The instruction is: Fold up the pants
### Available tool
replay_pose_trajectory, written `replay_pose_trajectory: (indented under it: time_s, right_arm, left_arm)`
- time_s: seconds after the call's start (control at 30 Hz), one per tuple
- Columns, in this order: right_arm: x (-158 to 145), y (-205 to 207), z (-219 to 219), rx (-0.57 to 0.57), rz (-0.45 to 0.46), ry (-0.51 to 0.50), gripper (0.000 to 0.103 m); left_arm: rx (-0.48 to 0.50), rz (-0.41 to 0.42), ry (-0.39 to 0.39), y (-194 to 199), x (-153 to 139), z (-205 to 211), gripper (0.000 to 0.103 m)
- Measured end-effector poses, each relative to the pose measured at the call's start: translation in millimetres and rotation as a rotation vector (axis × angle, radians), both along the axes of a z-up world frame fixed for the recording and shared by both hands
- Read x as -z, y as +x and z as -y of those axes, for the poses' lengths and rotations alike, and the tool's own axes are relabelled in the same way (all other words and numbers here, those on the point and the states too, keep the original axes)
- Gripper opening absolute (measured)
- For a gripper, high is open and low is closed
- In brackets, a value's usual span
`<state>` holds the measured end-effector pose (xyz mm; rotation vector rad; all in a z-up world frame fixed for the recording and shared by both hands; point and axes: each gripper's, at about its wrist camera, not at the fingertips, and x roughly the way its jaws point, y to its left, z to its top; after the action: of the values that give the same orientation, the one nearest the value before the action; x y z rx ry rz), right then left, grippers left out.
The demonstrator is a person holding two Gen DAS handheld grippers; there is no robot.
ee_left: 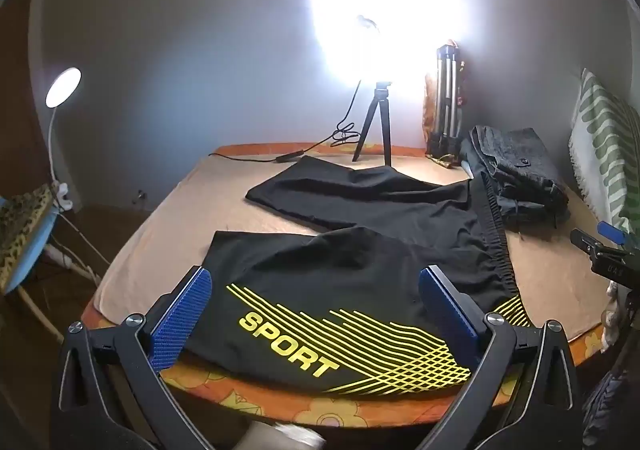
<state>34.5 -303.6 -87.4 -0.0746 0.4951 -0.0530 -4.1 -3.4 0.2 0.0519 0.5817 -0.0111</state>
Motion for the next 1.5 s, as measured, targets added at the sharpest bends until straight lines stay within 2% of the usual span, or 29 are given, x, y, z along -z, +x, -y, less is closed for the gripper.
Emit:
replay_pose_trajectory:
  time_s: [0.07,0.17,0.43,1.5]
  right_arm:
    - [-3.1,-0.4,-0.8,-0.004,0.003,0.007,0.103]
    - [-0.1,2.8,3.4,-0.005,-0.003,0.032,0.103]
    - [0.6,1.4,-2.9,-0.014,-0.003,0.007,0.103]
    - [1.8,-0.2,-2.4,-0.020,-0.007,0.015,0.103]
  left_arm:
    - [0.003,-0.005,-0.026,-1.8,1.8,-3.3,0.103]
    - [0.001,-0.018,-0.001,1.9,2.0,6.4,0.103]
    - [-0.021,-0.035,-0.035,9.6,3.9,-3.1,0.103]
    - [-0.027,-0.032,-0.040,9.2,5.4,-4.8,0.103]
